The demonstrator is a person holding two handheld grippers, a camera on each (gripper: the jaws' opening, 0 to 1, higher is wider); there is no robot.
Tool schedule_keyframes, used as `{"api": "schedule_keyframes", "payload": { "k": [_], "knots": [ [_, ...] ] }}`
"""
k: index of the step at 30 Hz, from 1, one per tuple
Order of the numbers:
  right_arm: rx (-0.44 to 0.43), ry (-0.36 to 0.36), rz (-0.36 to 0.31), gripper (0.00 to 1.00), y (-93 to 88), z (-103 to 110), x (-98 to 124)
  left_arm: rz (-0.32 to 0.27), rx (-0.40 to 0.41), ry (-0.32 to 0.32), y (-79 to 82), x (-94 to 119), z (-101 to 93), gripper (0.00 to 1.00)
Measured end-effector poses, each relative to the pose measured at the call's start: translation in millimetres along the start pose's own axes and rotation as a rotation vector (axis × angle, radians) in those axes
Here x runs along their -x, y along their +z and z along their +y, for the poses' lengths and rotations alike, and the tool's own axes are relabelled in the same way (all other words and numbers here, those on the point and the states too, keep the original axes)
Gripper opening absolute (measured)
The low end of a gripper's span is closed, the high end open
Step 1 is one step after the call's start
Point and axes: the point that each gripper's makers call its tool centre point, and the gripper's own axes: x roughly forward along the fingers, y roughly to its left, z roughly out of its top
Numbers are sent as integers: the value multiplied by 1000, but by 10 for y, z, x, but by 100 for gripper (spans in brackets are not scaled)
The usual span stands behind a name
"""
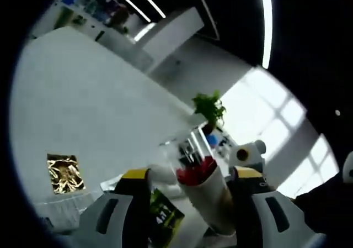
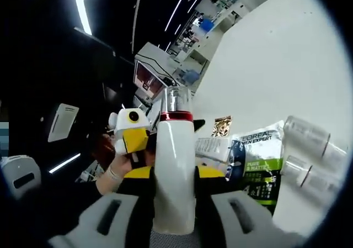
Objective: Arrange the skincare products in the storage area until every visible bottle or jar stands upright without overlapping.
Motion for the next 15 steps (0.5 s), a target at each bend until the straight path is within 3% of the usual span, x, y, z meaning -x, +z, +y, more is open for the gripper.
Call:
{"api": "schedule_keyframes", "payload": {
  "k": [2,15],
  "knots": [
    [3,2,5,27,-24,11,5,-1,10,-6,30,1,47,49],
    [16,-13,13,27,-103,-10,67,43,66,-91,-190,-135,-146,37]
  ]
}}
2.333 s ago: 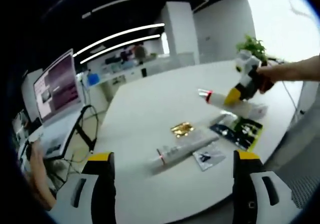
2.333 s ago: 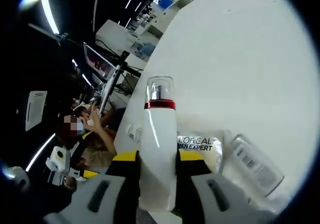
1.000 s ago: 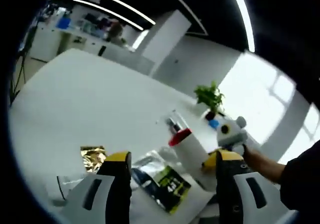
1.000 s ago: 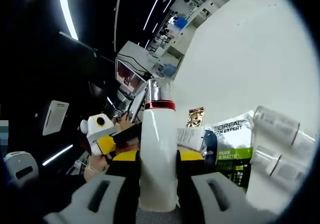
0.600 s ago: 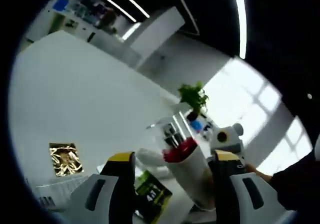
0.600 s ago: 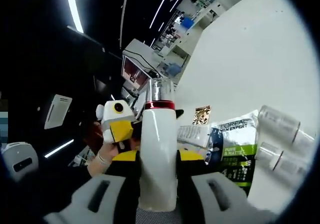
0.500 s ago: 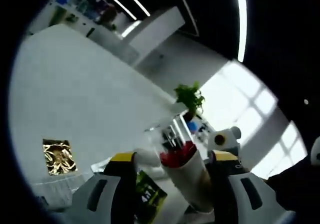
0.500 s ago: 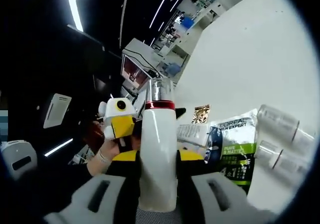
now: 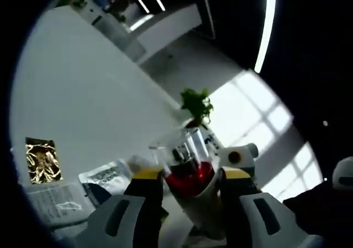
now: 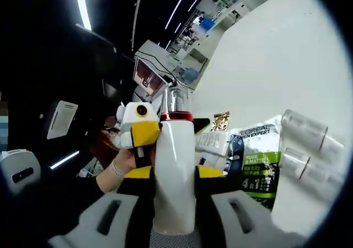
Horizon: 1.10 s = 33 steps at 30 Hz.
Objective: Arrange the skincare products in the storage area until every visible bottle or jar stands upright without overlapping.
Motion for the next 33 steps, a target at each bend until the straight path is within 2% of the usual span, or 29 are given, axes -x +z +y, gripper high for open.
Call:
{"api": "schedule_keyframes", "payload": {
  "k": [6,12,14,20,25,29,33],
  "knots": [
    [8,-13,23,27,-80,-35,7,29,-52,-7,-65,-13,-30,36],
    [56,-23,54,27,-142,-39,-20,41,-80,-14,-102,-14,-87,33],
    [110,-40,77,28,-167,-67,-18,44,-78,-16,-109,-19,-96,32],
    [165,-99,158,29,-313,-175,-20,108,-82,4,-265,-49,-66,29],
    [171,-109,169,29,-381,-222,-10,140,-124,12,-324,-83,-82,29],
    [219,-140,218,30,-451,-304,-4,172,-151,28,-397,-100,-54,29],
    [218,-138,246,30,-518,-380,-38,197,-172,48,-454,-113,-14,29]
  ]
}}
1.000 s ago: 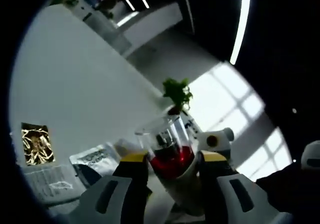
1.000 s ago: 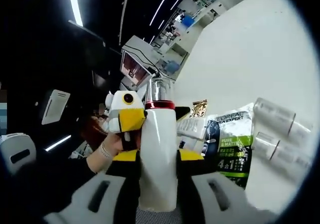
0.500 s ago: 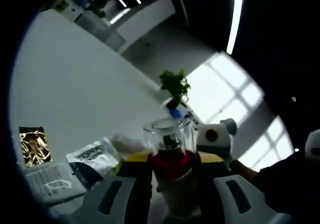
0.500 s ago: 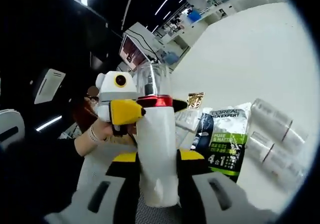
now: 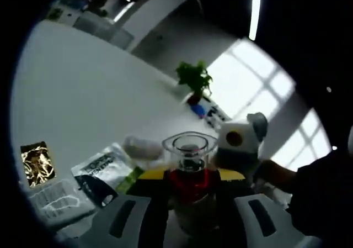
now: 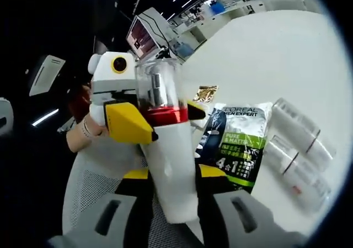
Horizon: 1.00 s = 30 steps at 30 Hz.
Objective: Arrange the skincare products in the storage area until every visible bottle or jar stands upright without overlapping.
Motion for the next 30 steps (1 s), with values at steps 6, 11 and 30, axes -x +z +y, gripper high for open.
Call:
{"api": "schedule_keyframes", "payload": {
  "k": [6,11,30],
  "knots": [
    [36,-2,20,31,-33,-57,-74,20,-30,34,-36,5,65,29],
    [51,-5,35,30,-24,-84,-111,22,-31,53,-31,23,119,29],
    [188,-52,-5,30,190,-210,-172,-26,-127,123,151,62,191,29]
  ]
}}
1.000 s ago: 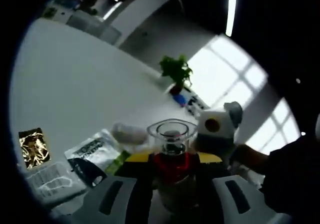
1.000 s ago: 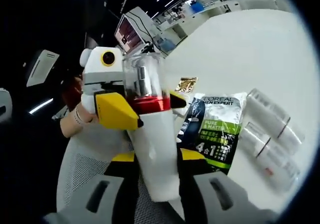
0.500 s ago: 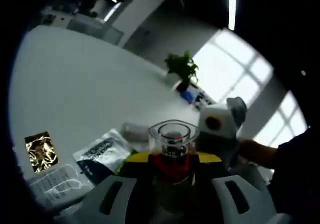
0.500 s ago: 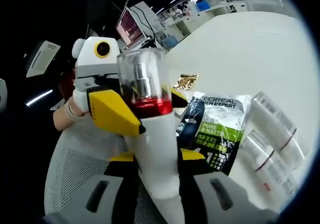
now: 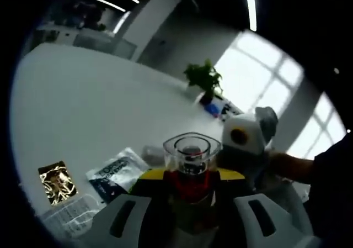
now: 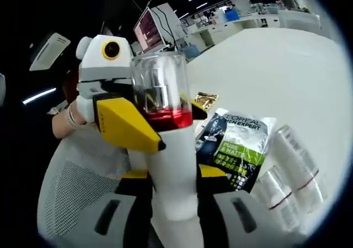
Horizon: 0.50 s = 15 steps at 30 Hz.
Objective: Arrange the skincare products in the storage area until every visible bottle or jar stands upright without overlapping.
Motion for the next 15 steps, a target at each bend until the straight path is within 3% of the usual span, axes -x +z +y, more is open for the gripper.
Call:
{"api": "schedule_keyframes", "payload": {
  "k": [15],
  "knots": [
    [132,-69,-28,30,160,-200,-3,-26,-80,41,171,-54,64,29]
  ]
}}
